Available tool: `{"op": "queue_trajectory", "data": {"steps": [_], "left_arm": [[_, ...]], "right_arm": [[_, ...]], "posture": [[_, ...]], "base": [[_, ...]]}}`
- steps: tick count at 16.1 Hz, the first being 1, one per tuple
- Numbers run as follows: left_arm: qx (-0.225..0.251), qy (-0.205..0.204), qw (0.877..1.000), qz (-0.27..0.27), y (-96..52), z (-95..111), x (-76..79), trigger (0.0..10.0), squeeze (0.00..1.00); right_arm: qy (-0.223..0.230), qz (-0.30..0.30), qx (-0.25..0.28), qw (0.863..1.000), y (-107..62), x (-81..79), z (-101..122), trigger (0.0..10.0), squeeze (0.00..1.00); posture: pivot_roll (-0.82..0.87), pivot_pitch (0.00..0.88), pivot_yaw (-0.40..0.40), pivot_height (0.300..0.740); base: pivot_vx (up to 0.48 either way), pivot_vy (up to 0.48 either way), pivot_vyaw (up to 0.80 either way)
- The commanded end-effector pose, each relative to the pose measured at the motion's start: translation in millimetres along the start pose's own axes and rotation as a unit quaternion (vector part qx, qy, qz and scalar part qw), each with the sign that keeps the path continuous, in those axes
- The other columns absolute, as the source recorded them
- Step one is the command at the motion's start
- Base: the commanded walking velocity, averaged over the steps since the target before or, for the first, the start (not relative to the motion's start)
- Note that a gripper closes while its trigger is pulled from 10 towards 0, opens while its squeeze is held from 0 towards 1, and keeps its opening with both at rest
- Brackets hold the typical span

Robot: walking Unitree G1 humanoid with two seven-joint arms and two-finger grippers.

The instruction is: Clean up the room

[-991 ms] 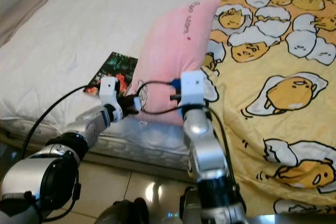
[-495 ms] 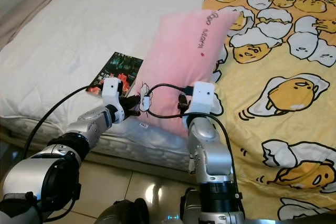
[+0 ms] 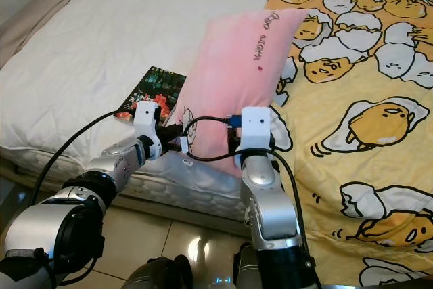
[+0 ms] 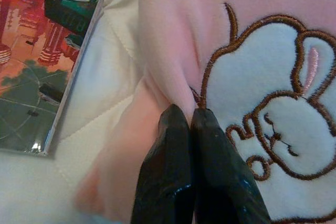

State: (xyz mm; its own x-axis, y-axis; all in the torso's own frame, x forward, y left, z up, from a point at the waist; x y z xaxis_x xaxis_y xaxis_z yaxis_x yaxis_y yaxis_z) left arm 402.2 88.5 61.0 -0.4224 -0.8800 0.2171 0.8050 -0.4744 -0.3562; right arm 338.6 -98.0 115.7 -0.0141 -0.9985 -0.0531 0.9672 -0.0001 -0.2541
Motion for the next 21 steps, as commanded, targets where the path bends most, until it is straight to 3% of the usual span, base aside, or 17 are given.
{"op": "queue_trajectory", "data": {"steps": [1, 2, 4, 7, 9, 10, 11, 15, 17, 21], "left_arm": [[-0.023, -0.001, 1.0, -0.003, -1.1, -12.0, 0.7, 0.0, 0.0], [-0.024, 0.001, 1.0, -0.003, -1.1, -11.9, 0.4, 0.0, 0.0], [-0.026, 0.003, 1.0, -0.002, -1.1, -12.6, 0.5, 0.0, 0.0], [-0.028, 0.007, 1.0, -0.004, -0.9, -13.2, 1.3, 0.0, 0.0], [-0.029, 0.009, 1.0, -0.004, -0.9, -13.8, 1.4, 0.0, 0.0], [-0.029, 0.01, 1.0, -0.004, -1.0, -13.9, 1.4, 0.0, 0.0], [-0.03, 0.011, 0.999, -0.004, -1.0, -13.5, 1.3, 0.0, 0.0], [-0.027, 0.016, 1.0, -0.001, -0.5, -9.9, 0.5, 0.0, 0.0], [-0.014, 0.021, 0.999, 0.023, -2.6, -5.8, -8.3, 0.0, 0.0], [0.018, -0.015, 0.999, 0.042, -4.8, 3.4, -16.4, 0.0, 0.0]], "right_arm": [[-0.009, 0.021, 0.009, 1.0, -4.7, -14.0, 3.2, 10.0, 0.0], [-0.034, 0.024, 0.028, 0.999, -6.2, -16.6, 11.0, 10.0, 0.0], [-0.014, 0.035, 0.004, 0.999, -4.9, -20.3, 1.3, 10.0, 0.0], [-0.047, 0.055, 0.027, 0.997, -7.6, -31.0, 10.0, 10.0, 0.0], [-0.021, 0.066, -0.009, 0.998, -4.9, -34.3, -5.7, 10.0, 0.0], [0.004, 0.077, -0.032, 0.996, -3.1, -38.2, -15.8, 9.3, 0.0], [0.044, 0.086, -0.057, 0.994, -1.2, -41.9, -24.5, 0.0, 0.0], [0.113, 0.092, -0.095, 0.985, 7.8, -43.0, -38.0, 0.0, 0.0], [0.152, 0.09, -0.1, 0.979, 11.8, -37.4, -37.5, 0.0, 0.0], [0.178, 0.086, -0.097, 0.976, 15.6, -28.9, -35.8, 0.0, 0.0]], "posture": [[-0.24, 0.14, 0.119, 0.735], [-0.24, 0.14, 0.119, 0.735], [-0.24, 0.13, 0.12, 0.735], [-0.24, 0.122, 0.117, 0.735], [-0.24, 0.11, 0.117, 0.735], [-0.24, 0.11, 0.117, 0.735], [-0.24, 0.11, 0.117, 0.735], [-0.23, 0.117, 0.119, 0.735], [-0.23, 0.121, 0.119, 0.735], [-0.24, 0.125, 0.118, 0.735]], "base": [[0.0, 0.0, 0.0], [0.0, 0.0, 0.0], [0.0, 0.0, 0.0], [0.0, 0.0, 0.0], [0.0, 0.0, 0.0], [0.0, 0.0, 0.0], [0.0, 0.0, 0.0], [0.0, 0.0, 0.0], [0.0, 0.0, 0.0], [0.0, 0.0, 0.0]]}}
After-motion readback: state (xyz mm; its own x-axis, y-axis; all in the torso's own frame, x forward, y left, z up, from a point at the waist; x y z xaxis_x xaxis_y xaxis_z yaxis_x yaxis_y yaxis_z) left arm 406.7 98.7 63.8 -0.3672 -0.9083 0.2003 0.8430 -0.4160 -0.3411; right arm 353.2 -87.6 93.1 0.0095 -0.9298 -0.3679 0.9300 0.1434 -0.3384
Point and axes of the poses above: a point about 5 cm out from each wrist's last joint towards the gripper, its own y axis pointing out of the wrist towards the gripper, its own z axis along the axis of the wrist's last joint, x = y × z, the point moved 5 cm from there along y, pointing out of the wrist towards the gripper, and after that the axes turned 5 degrees about y, right-handed, at the moved point
